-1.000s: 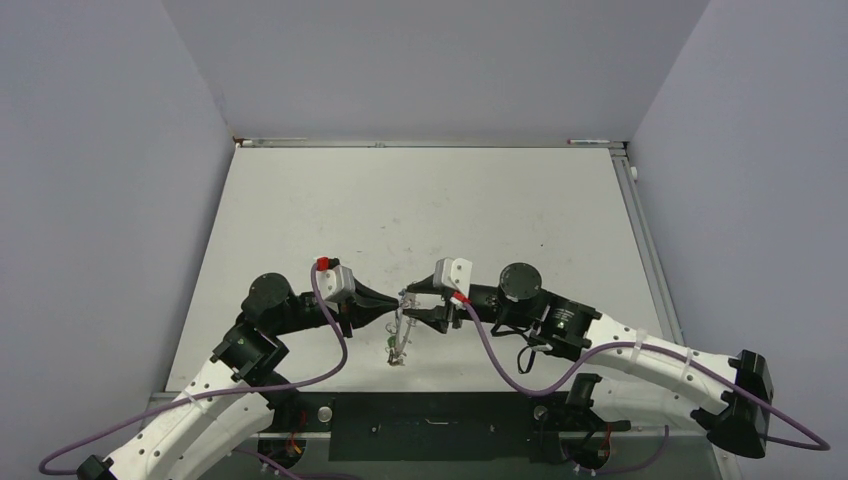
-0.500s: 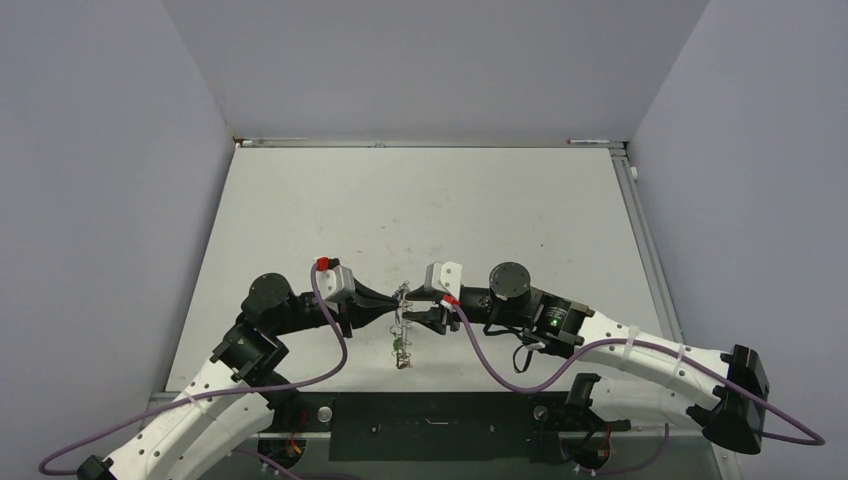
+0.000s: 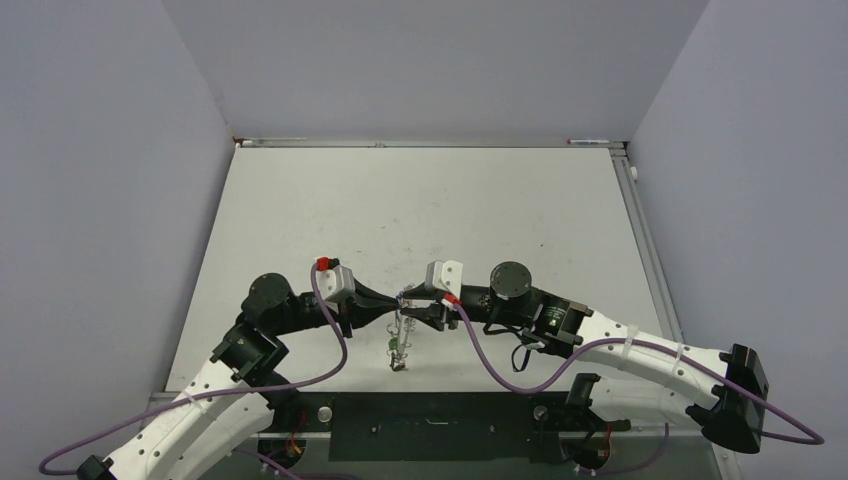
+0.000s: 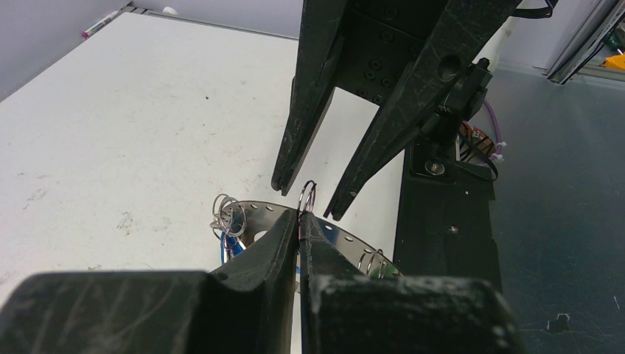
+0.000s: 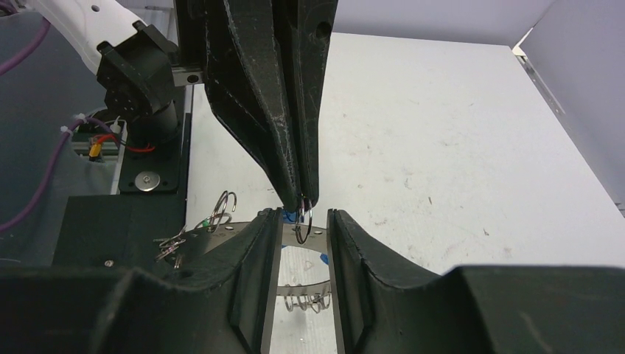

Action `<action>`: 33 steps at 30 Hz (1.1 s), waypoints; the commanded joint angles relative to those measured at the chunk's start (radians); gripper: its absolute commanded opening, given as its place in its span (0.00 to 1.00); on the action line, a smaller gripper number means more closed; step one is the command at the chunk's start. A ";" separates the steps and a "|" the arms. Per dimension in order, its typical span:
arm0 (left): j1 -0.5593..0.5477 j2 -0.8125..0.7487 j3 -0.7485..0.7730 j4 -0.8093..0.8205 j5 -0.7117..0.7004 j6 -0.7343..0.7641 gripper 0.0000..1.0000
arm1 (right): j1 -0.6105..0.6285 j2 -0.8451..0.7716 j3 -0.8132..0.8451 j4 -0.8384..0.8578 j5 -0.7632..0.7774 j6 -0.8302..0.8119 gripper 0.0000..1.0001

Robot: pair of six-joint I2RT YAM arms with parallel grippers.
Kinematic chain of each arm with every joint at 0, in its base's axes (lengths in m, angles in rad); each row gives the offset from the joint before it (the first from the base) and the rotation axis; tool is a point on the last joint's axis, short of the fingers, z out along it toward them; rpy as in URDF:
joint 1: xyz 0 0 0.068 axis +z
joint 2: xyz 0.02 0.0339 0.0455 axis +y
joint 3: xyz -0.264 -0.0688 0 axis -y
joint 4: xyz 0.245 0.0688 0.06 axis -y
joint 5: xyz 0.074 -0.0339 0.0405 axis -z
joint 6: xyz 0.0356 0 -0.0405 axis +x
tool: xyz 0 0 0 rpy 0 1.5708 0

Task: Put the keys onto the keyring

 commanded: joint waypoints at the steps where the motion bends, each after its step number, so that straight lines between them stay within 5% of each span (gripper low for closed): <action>1: -0.005 -0.009 0.042 0.052 0.002 0.013 0.00 | -0.003 0.007 0.036 0.067 -0.008 -0.002 0.30; 33: -0.005 -0.014 0.040 0.052 0.004 0.013 0.00 | -0.003 0.005 0.022 0.098 0.009 0.020 0.17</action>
